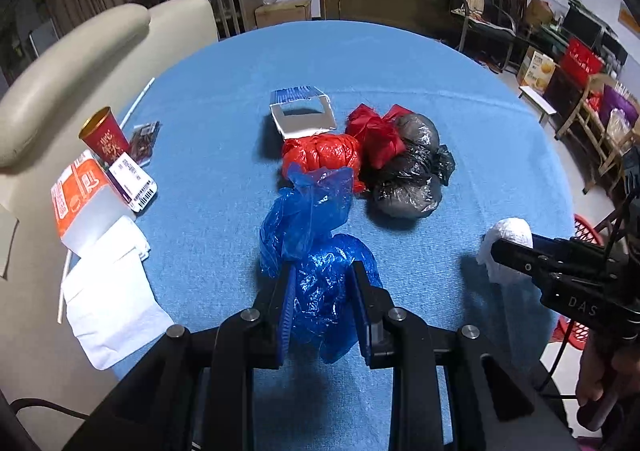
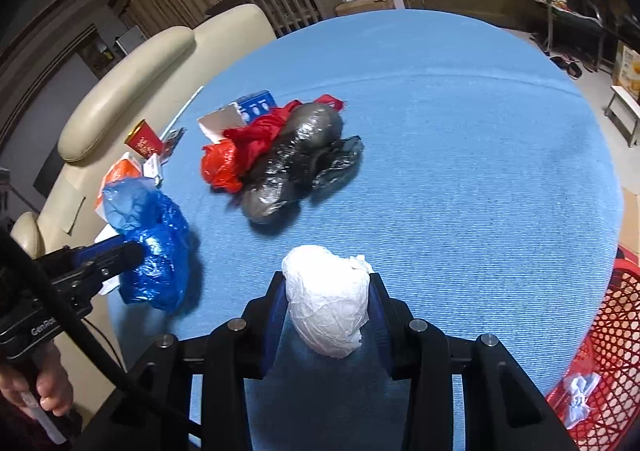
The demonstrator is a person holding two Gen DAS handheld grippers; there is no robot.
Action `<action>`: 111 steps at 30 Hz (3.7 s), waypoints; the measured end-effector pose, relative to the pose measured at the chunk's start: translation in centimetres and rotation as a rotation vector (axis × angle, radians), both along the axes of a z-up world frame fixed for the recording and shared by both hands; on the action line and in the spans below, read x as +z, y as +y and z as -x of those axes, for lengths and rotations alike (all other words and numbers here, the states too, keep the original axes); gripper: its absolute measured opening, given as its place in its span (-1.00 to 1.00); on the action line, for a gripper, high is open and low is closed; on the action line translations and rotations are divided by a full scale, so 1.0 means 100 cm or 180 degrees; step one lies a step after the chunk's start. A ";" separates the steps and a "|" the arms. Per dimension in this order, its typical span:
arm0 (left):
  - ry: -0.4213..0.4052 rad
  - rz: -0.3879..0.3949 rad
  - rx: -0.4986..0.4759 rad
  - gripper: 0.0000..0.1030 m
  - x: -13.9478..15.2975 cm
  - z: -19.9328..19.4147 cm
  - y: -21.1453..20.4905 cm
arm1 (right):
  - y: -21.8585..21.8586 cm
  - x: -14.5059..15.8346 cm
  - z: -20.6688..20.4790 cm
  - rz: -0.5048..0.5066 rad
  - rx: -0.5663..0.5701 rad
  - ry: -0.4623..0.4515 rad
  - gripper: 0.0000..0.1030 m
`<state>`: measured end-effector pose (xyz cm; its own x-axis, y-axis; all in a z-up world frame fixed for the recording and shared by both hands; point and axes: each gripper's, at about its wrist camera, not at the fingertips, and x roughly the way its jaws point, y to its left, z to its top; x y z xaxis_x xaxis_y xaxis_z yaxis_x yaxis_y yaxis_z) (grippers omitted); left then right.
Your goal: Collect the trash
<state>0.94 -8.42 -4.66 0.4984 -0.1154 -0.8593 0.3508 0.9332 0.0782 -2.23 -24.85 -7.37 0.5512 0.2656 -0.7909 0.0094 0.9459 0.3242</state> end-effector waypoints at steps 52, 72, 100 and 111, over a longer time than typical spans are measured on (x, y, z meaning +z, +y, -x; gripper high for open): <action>-0.0114 -0.0118 -0.0042 -0.08 -0.012 0.011 -0.002 | 0.002 -0.010 0.002 -0.0075 0.0025 0.0025 -0.18; -0.0127 -0.0147 -0.0091 0.15 -0.018 0.014 -0.003 | 0.002 -0.010 0.002 -0.0088 0.0042 0.0034 -0.19; -0.0067 0.0284 0.0032 -0.69 -0.013 0.012 0.025 | -0.002 -0.006 0.006 -0.0153 -0.0004 0.0016 -0.19; -0.0083 0.0399 0.0020 -0.76 -0.008 0.020 0.035 | 0.001 0.001 0.010 -0.0171 0.0017 -0.0056 -0.19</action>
